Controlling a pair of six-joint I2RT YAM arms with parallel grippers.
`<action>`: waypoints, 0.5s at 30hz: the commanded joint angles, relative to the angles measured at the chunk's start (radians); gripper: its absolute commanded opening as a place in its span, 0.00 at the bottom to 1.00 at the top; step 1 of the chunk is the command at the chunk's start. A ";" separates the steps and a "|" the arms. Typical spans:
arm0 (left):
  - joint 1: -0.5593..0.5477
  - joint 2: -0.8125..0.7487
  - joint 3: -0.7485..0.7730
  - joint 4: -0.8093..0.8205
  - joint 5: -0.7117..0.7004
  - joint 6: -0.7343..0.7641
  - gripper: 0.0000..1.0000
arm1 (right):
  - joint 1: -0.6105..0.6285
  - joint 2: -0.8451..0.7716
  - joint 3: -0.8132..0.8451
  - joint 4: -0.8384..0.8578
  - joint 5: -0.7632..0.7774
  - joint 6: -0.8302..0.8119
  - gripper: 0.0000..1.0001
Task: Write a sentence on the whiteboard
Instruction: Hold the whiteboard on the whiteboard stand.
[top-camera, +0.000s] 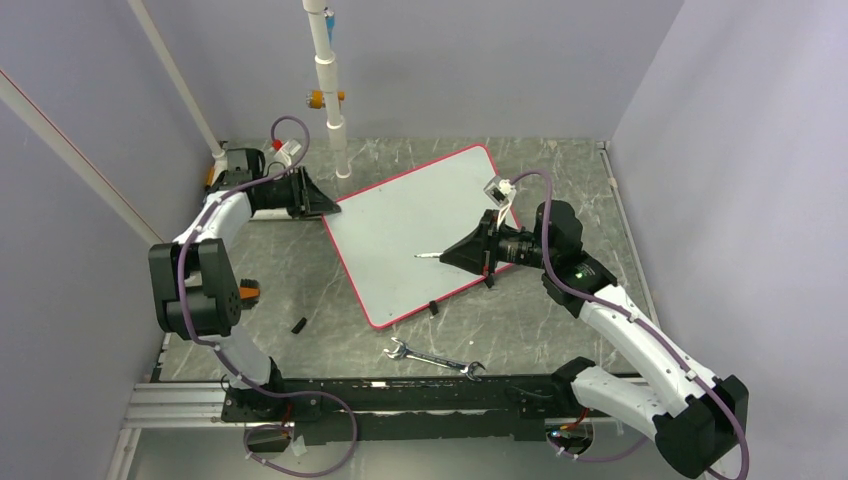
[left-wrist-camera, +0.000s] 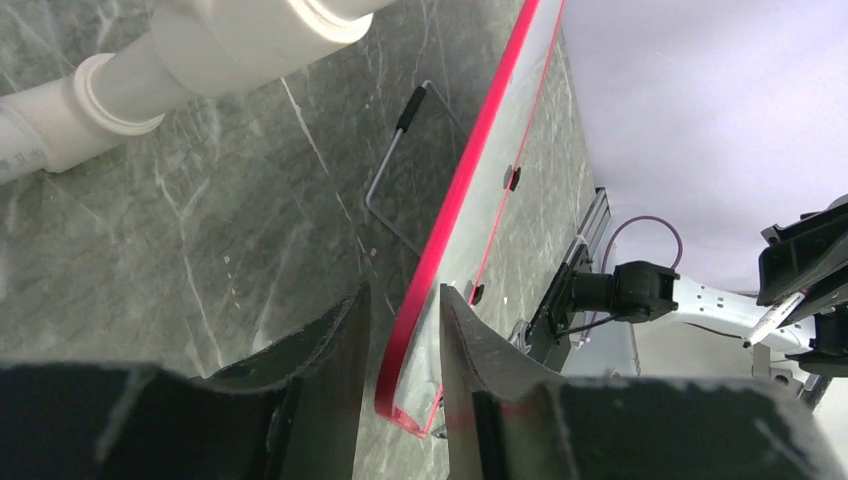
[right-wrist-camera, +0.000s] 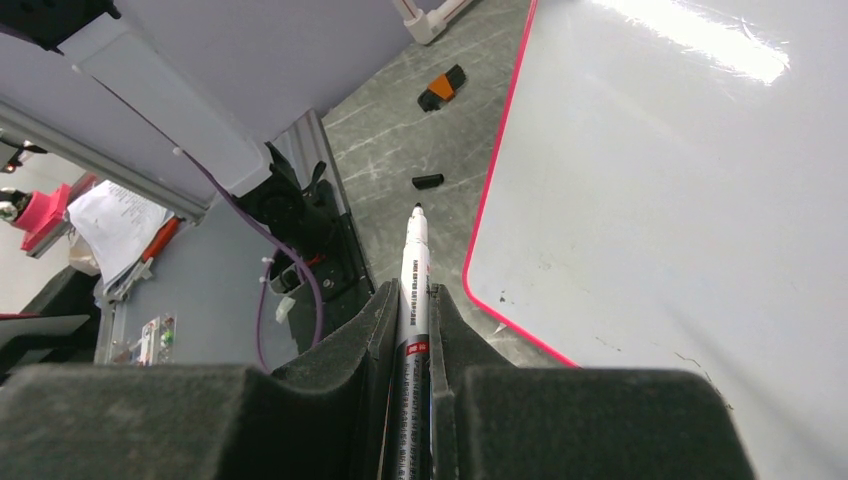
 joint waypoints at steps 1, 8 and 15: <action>-0.012 0.011 0.045 -0.019 0.022 0.038 0.34 | -0.004 -0.024 0.001 0.020 -0.019 -0.015 0.00; -0.029 0.016 0.059 -0.056 0.022 0.072 0.34 | -0.002 -0.026 -0.009 0.025 -0.024 -0.014 0.00; -0.042 0.013 0.070 -0.076 0.041 0.090 0.29 | -0.002 -0.033 -0.006 0.014 -0.021 -0.019 0.00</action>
